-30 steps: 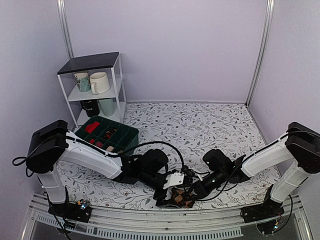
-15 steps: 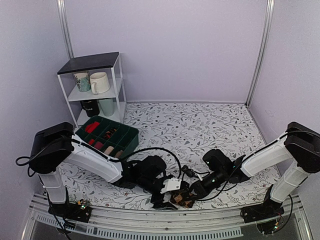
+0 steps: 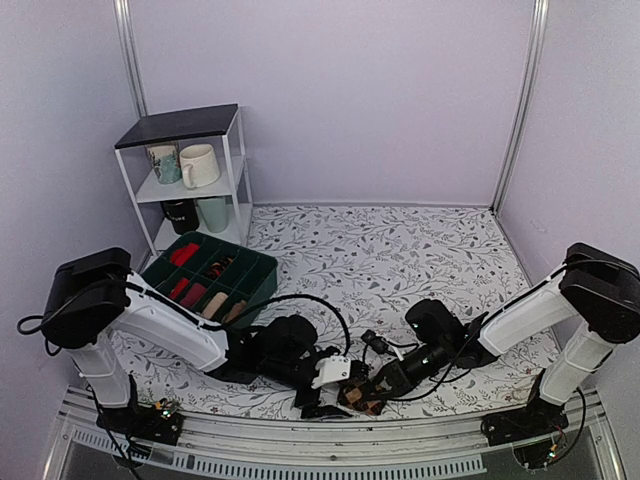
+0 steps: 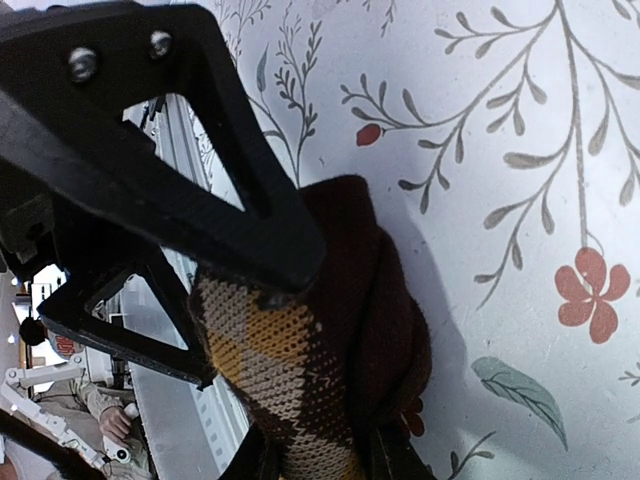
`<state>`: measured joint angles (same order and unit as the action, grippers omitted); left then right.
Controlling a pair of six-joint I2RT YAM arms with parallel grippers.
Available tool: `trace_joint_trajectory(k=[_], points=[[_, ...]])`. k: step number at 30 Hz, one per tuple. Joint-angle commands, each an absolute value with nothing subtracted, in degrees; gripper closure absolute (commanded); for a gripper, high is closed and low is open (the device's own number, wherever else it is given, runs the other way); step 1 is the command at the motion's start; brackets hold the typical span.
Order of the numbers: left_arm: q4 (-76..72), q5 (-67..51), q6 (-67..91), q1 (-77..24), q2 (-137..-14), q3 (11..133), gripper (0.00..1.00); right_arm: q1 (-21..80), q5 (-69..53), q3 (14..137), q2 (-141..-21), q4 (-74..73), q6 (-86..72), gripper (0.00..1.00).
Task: Roll the socks
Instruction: Pick up the sock from the center of the board.
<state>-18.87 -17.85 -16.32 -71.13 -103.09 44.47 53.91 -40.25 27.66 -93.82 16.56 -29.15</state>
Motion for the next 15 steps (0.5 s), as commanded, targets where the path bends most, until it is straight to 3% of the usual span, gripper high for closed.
trace_joint_trajectory(k=[1, 8, 15], points=[[-24.87, -15.84, -14.71, -73.48, -100.37, 39.42, 0.01, 53.27, -32.66, 25.22, -97.71, 9.72, -29.85, 1.0], [-30.42, -7.54, -22.45, -74.83, -94.97, 36.36, 0.01, 53.09, -32.72, 25.51, -97.7, 9.32, -29.46, 1.0], [-28.8, -9.71, -27.26, -74.78, -99.31, 41.14, 0.0, 52.98, -32.84, 25.61, -97.5, 9.14, -29.11, 1.0]])
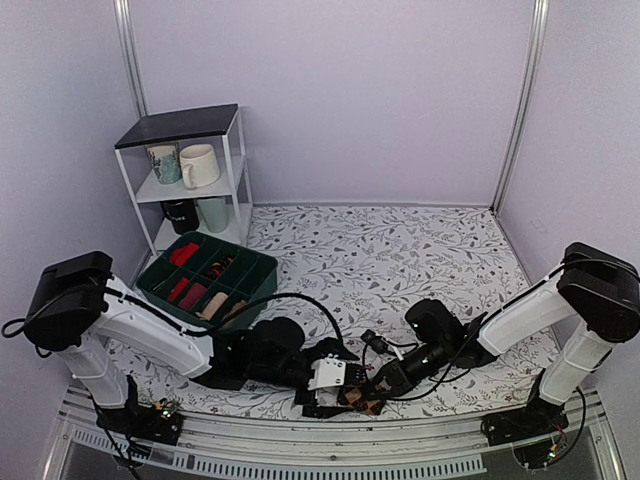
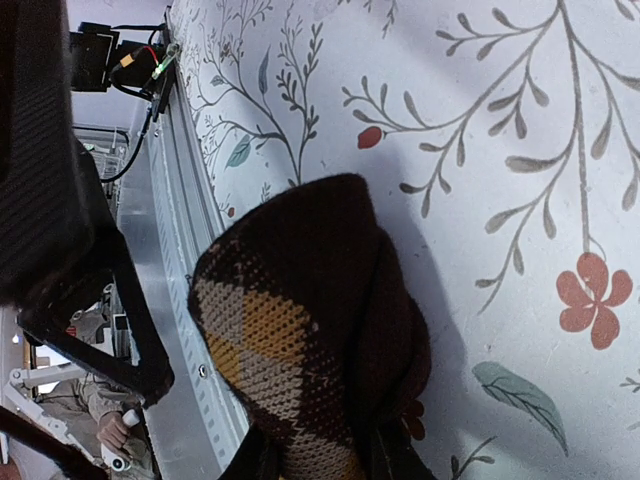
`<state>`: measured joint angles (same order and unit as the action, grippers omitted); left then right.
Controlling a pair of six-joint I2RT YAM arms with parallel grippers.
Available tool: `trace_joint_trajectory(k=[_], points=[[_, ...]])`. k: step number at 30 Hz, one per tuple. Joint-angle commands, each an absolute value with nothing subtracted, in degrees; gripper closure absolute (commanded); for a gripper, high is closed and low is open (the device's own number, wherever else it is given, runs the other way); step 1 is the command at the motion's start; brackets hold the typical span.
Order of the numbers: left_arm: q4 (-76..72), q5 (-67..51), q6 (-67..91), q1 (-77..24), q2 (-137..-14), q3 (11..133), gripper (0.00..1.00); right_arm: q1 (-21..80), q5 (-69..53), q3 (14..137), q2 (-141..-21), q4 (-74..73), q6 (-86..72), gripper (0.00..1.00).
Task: Roll the socks
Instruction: Pick up the sock from the center of the board.
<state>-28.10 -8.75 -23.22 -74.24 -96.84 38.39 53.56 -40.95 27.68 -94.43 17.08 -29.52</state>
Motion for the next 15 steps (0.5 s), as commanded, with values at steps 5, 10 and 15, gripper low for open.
trace_joint_trajectory(k=[5, 10, 15], points=[[-25.03, -13.49, -27.65, -74.72, -102.19, 43.78, 0.01, 52.96, -32.73, 25.72, -96.86, 8.33, -28.62, 1.0], [-21.52, -16.43, -27.46, -74.41, -103.85, 45.5, 0.01, 52.93, -32.63, 26.1, -96.85, 7.75, -27.96, 1.0], [-19.34, -17.63, -26.06, -72.88, -107.04, 48.04, 0.02, 52.99, -32.72, 26.15, -96.86, 7.69, -27.71, 1.0]])
